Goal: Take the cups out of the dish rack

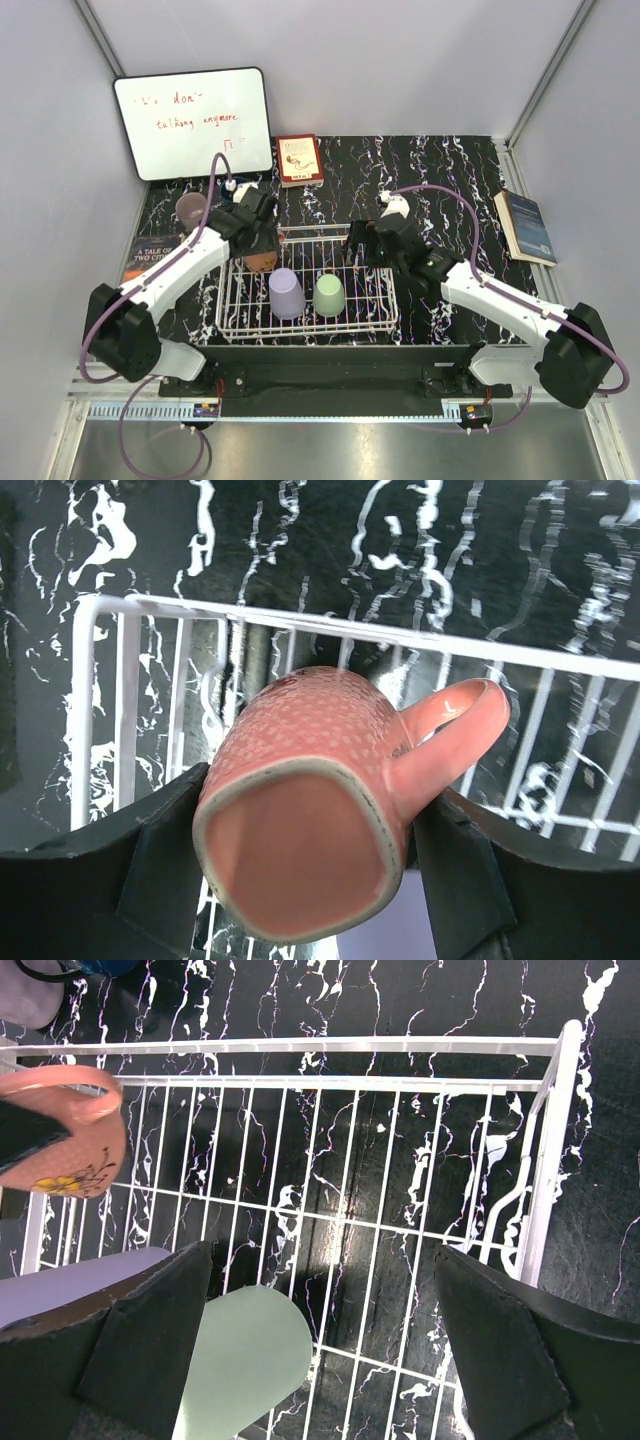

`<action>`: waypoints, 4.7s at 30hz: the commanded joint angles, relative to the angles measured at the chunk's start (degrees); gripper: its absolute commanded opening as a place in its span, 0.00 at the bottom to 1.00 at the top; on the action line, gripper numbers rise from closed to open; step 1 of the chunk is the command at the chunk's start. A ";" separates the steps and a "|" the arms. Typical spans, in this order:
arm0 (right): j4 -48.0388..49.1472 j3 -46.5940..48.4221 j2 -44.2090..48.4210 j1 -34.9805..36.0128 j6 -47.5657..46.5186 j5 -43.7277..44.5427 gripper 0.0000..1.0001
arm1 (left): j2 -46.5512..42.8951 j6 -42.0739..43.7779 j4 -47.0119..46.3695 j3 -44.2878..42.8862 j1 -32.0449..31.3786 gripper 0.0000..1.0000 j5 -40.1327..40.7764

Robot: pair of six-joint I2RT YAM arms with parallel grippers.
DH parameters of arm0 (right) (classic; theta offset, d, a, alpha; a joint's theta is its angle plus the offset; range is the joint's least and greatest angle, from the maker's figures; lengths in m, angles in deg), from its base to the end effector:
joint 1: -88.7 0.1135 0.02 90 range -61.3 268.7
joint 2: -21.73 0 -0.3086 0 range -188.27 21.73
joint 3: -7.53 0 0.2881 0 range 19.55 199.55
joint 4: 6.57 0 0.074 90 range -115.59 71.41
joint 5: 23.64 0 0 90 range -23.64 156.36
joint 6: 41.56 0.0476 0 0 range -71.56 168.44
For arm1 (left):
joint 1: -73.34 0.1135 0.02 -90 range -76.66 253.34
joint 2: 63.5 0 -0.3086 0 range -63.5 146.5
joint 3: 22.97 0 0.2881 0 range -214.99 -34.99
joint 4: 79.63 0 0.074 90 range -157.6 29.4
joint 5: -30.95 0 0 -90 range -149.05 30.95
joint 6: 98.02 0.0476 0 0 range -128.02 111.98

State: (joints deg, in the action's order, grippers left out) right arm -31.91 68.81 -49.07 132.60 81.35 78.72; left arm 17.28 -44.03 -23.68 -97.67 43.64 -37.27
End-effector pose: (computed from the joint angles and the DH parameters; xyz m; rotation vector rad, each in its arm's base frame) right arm 0.2243 0.2017 0.2884 -0.0872 2.2109 0.5291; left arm 0.2802 -0.1395 0.2832 -0.2604 2.5204 0.0671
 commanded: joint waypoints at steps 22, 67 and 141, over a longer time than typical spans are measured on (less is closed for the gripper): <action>17.60 -8.38 17.36 0.13 4.71 -8.81 0.99 | -26.36 -2.75 -34.30 9.40 -0.28 0.00 -23.34; 23.25 -6.89 16.05 0.22 -2.49 -19.66 0.72 | -22.68 -16.90 -60.09 14.42 0.25 0.00 -50.78; 18.78 -6.46 22.82 1.19 -1.35 -17.74 0.00 | -20.03 -11.19 -39.38 8.71 0.95 0.99 -34.19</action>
State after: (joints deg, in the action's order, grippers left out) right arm -10.80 61.05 -29.86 133.69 82.24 54.13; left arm 0.60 -59.48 -73.47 -84.12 41.26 -86.65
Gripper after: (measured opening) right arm 0.146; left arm 0.988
